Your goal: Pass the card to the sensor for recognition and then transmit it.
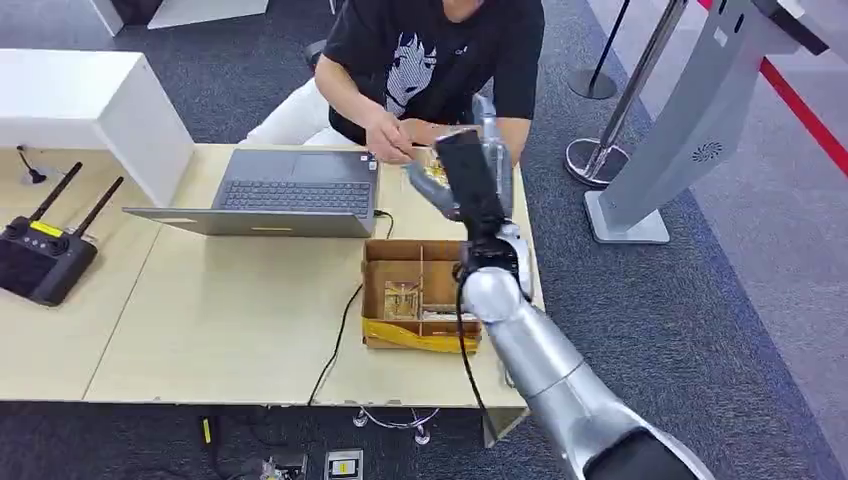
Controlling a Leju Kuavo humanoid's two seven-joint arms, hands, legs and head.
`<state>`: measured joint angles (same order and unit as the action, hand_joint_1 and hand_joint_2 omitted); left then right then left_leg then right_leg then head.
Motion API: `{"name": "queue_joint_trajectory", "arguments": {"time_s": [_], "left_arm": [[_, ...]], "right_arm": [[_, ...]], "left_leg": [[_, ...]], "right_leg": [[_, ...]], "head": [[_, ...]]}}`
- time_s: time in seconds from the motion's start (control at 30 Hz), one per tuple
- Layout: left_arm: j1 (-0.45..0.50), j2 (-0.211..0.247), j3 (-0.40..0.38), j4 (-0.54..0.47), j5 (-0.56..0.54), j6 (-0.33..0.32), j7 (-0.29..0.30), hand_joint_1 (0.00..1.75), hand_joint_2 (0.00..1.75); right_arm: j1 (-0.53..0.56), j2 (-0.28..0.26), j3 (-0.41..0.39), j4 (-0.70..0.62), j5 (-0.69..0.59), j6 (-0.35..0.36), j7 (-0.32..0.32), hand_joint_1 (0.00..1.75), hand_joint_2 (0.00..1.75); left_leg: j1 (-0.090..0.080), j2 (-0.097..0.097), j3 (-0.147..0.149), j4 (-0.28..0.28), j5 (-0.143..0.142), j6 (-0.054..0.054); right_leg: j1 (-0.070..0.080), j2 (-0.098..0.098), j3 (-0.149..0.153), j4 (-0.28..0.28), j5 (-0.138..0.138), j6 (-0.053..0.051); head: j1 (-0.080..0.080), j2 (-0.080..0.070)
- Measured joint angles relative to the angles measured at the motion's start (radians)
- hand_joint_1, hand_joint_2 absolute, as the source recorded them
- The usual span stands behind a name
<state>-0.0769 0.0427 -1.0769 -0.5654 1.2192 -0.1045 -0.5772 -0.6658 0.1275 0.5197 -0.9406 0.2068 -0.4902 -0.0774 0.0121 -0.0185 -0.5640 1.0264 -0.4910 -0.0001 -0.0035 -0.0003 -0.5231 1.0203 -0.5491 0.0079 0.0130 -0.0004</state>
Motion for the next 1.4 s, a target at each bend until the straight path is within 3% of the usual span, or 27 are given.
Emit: {"name": "queue_joint_trajectory", "arguments": {"time_s": [0.07,0.17,0.27,0.3,0.33,0.37,0.4,0.43,0.47,0.5,0.53,0.6,0.67,0.77,0.83,0.9,0.93,1.0,1.07,1.2,1.23,1.27,1.4], "left_arm": [[0.008,0.009,0.010,-0.010,0.011,0.000,-0.015,0.00,1.75],[0.021,0.027,0.047,-0.033,0.004,0.006,-0.098,0.00,1.75],[0.069,0.053,0.143,-0.064,-0.077,0.022,-0.117,0.00,1.75],[0.089,0.063,0.178,-0.068,-0.105,0.019,-0.118,0.00,0.00],[0.110,0.074,0.214,-0.067,-0.131,0.008,-0.118,0.00,0.00],[0.129,0.083,0.253,-0.067,-0.146,-0.005,-0.118,0.00,0.00],[0.142,0.091,0.307,-0.066,-0.155,-0.028,-0.118,0.00,0.00],[0.148,0.098,0.364,-0.063,-0.157,-0.051,-0.118,0.00,0.00],[0.149,0.103,0.415,-0.056,-0.145,-0.072,-0.118,0.00,1.75],[0.146,0.108,0.465,-0.045,-0.126,-0.084,-0.110,0.52,1.75],[0.142,0.109,0.513,-0.030,-0.109,-0.087,-0.100,1.75,1.75],[0.126,0.110,0.608,0.006,-0.080,-0.058,-0.068,1.75,1.75],[0.100,0.110,0.696,0.061,-0.068,0.066,0.025,1.75,1.75],[0.070,0.094,0.794,0.136,-0.039,0.312,0.180,1.75,1.75],[0.063,0.076,0.856,0.173,-0.013,0.421,0.217,1.75,1.75],[0.049,0.044,0.917,0.207,0.023,0.529,0.233,1.75,1.75],[0.046,0.028,0.939,0.219,0.043,0.549,0.234,1.75,1.75],[0.041,-0.017,0.988,0.237,0.064,0.556,0.233,1.75,1.75],[0.036,-0.053,1.027,0.250,0.068,0.556,0.222,1.75,1.75],[0.030,-0.092,1.085,0.268,0.063,0.550,0.219,1.75,1.75],[0.030,-0.096,1.095,0.270,0.056,0.545,0.214,0.00,1.75],[0.030,-0.098,1.105,0.272,0.046,0.539,0.214,0.00,1.75],[0.034,-0.099,1.120,0.280,-0.056,0.470,0.216,0.00,1.75]], "right_arm": [[0.043,-0.047,-0.041,-0.059,-0.013,-0.010,-0.003,0.00,1.75],[0.138,-0.117,-0.114,-0.166,-0.060,-0.085,0.010,0.00,1.75],[0.321,-0.216,-0.253,-0.277,-0.219,-0.061,-0.042,0.00,1.75],[0.381,-0.237,-0.305,-0.302,-0.263,-0.034,-0.077,0.00,1.75],[0.437,-0.254,-0.359,-0.320,-0.290,-0.009,-0.107,0.00,1.75],[0.489,-0.270,-0.413,-0.329,-0.305,0.020,-0.137,0.14,1.75],[0.539,-0.286,-0.482,-0.329,-0.317,0.052,-0.166,1.75,1.75],[0.585,-0.292,-0.547,-0.323,-0.324,0.084,-0.194,1.75,1.75],[0.620,-0.299,-0.603,-0.311,-0.322,0.114,-0.219,1.75,1.75],[0.641,-0.305,-0.654,-0.286,-0.315,0.142,-0.234,1.75,1.75],[0.654,-0.311,-0.699,-0.251,-0.304,0.163,-0.237,1.75,1.75],[0.679,-0.322,-0.783,-0.152,-0.279,0.203,-0.271,1.75,1.75],[0.672,-0.326,-0.849,0.001,-0.249,0.228,-0.246,1.75,1.75],[0.661,-0.304,-0.902,0.208,-0.246,0.210,-0.011,1.75,1.75],[0.657,-0.262,-0.934,0.311,-0.268,0.153,0.130,1.75,1.75],[0.642,-0.222,-0.967,0.403,-0.298,0.079,0.230,1.75,1.75],[0.637,-0.199,-0.984,0.441,-0.307,0.037,0.272,1.75,1.75],[0.630,-0.149,-1.006,0.499,-0.307,-0.006,0.297,1.75,1.75],[0.625,-0.110,-1.018,0.548,-0.284,0.024,0.280,1.75,1.75],[0.608,-0.094,-1.037,0.616,-0.247,0.084,0.254,1.75,1.75],[0.607,-0.094,-1.038,0.627,-0.229,0.118,0.231,0.63,1.75],[0.607,-0.092,-1.038,0.637,-0.213,0.155,0.210,0.00,1.75],[0.606,-0.100,-1.029,0.667,-0.126,0.314,0.110,0.00,1.75]], "left_leg": [[-0.001,0.007,0.001,0.000,0.000,0.000],[0.000,0.008,0.004,0.000,-0.001,0.001],[0.000,-0.001,0.004,0.000,-0.004,0.002],[0.000,-0.001,0.003,0.000,-0.005,0.001],[0.000,0.002,0.004,0.000,-0.005,0.001],[0.001,0.004,0.004,0.000,-0.007,0.001],[0.001,0.004,0.003,0.000,-0.007,0.001],[0.001,0.003,0.002,0.000,-0.007,0.001],[0.001,0.003,0.002,-0.001,-0.007,0.001],[0.001,0.003,0.002,-0.001,-0.007,0.001],[0.001,0.004,0.003,-0.001,-0.007,0.001],[0.002,0.005,0.003,-0.002,-0.007,0.001],[0.002,0.006,0.003,-0.002,-0.007,0.001],[0.003,0.006,0.003,-0.002,-0.007,0.001],[0.002,0.006,0.003,-0.002,-0.007,0.001],[0.002,0.006,0.003,-0.003,-0.007,0.000],[0.002,0.006,0.003,-0.003,-0.007,0.001],[0.002,0.006,0.003,-0.003,-0.007,0.000],[0.002,0.006,0.003,-0.003,-0.007,0.000],[0.002,0.006,0.003,-0.003,-0.006,0.000],[0.002,0.006,0.003,-0.003,-0.006,0.000],[0.002,0.006,0.003,-0.003,-0.006,0.000],[0.002,0.006,0.004,-0.003,-0.006,0.000]], "right_leg": [[-0.002,0.006,-0.002,0.000,0.002,0.002],[-0.001,0.007,-0.001,-0.002,0.002,0.002],[0.000,-0.003,0.004,-0.002,-0.002,0.002],[0.000,-0.002,0.003,-0.002,-0.002,0.002],[0.000,0.001,0.001,-0.002,-0.002,0.001],[0.001,0.003,0.000,-0.002,-0.002,0.001],[0.001,0.003,0.000,-0.002,-0.002,0.001],[0.000,0.002,-0.001,-0.003,-0.003,0.001],[0.000,0.001,-0.002,-0.002,-0.004,0.001],[0.001,0.001,-0.001,-0.002,-0.004,0.001],[0.001,0.003,-0.001,-0.002,-0.004,0.001],[0.002,0.003,-0.001,-0.002,-0.004,0.000],[0.002,0.004,0.000,-0.002,-0.004,0.000],[0.003,0.005,0.000,-0.002,-0.004,0.000],[0.003,0.005,-0.001,-0.002,-0.004,0.000],[0.002,0.005,-0.001,-0.002,-0.004,0.000],[0.002,0.005,0.000,-0.002,-0.004,0.000],[0.002,0.005,-0.001,-0.002,-0.004,-0.001],[0.002,0.005,0.000,-0.002,-0.004,-0.001],[0.002,0.005,0.000,-0.002,-0.004,0.000],[0.002,0.005,0.000,-0.002,-0.004,0.000],[0.002,0.005,0.001,-0.002,-0.004,0.000],[0.002,0.005,0.001,-0.002,-0.004,0.000]], "head": [[-0.002,0.000],[-0.003,0.000],[-0.002,0.000],[-0.002,0.000],[-0.003,0.000],[-0.002,0.000],[-0.003,0.000],[-0.003,0.000],[-0.003,0.000],[-0.002,0.000],[-0.003,0.000],[-0.002,0.000],[-0.003,0.000],[-0.003,0.000],[-0.004,0.000],[-0.003,0.000],[-0.002,0.000],[-0.002,0.000],[-0.003,0.000],[-0.002,0.000],[-0.003,0.000],[-0.003,0.000],[-0.002,0.000]]}}
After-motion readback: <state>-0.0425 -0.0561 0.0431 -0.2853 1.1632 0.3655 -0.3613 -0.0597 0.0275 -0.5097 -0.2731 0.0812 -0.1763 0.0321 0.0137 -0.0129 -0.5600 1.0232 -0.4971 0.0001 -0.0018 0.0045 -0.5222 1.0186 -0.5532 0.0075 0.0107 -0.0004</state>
